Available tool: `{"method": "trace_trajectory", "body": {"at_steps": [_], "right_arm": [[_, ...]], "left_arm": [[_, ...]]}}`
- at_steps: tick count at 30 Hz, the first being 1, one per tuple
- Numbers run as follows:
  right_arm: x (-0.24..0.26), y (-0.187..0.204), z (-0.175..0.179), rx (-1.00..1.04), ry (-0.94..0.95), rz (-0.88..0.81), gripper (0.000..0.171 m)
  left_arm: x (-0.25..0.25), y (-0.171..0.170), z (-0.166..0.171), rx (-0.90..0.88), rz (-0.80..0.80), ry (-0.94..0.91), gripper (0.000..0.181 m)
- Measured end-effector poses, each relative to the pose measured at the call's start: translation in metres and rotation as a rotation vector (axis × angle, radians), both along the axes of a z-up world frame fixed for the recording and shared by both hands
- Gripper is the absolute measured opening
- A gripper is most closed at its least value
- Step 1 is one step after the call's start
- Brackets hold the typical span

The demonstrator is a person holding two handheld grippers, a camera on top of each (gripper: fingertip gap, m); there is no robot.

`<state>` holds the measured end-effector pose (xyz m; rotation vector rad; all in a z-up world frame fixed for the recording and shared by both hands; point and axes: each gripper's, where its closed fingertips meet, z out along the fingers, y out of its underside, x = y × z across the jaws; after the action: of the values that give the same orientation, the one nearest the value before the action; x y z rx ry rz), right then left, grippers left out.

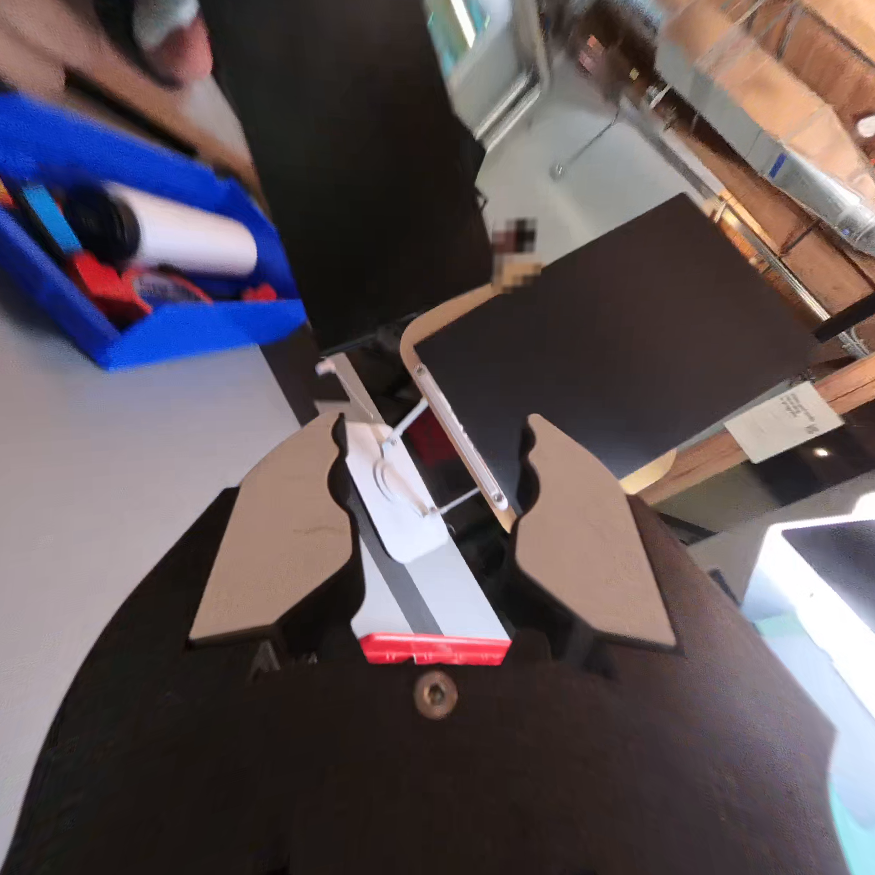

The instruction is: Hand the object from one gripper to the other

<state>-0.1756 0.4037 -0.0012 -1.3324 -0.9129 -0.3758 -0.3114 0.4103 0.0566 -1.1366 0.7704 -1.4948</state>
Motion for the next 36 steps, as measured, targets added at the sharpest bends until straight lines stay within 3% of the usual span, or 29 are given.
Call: {"method": "trace_trajectory", "body": {"at_steps": [6, 13, 17, 22, 28, 32, 36], "right_arm": [[-0.030, 0.009, -0.013, 0.018, -0.128, -0.067, 0.091], [-0.032, 0.030, -0.045, -0.055, -0.161, -0.137, 0.090], [-0.062, 0.029, -0.057, -0.170, 0.139, 0.087, 0.089], [-0.098, -0.013, -0.032, -0.408, 0.568, 0.579, 0.089], [-0.110, -0.053, -0.022, -0.541, 0.617, 0.877, 0.089], [-0.117, -0.061, -0.033, -0.568, 0.532, 0.898, 0.089], [-0.117, -0.061, -0.036, -0.575, 0.520, 0.899, 0.089]], "left_arm": [[0.023, -0.006, -0.019, 0.015, -0.018, 0.080, 0.003], [0.041, -0.011, -0.036, 0.058, 0.014, 0.210, 0.003], [0.039, -0.019, -0.025, 0.140, 0.019, 0.142, 0.020], [0.034, -0.049, -0.019, 0.226, -0.169, 0.129, 0.065], [0.061, -0.077, -0.054, 0.266, -0.306, 0.305, 0.098], [0.072, -0.078, -0.064, 0.272, -0.297, 0.346, 0.101], [0.072, -0.080, -0.066, 0.280, -0.295, 0.366, 0.090]]}}
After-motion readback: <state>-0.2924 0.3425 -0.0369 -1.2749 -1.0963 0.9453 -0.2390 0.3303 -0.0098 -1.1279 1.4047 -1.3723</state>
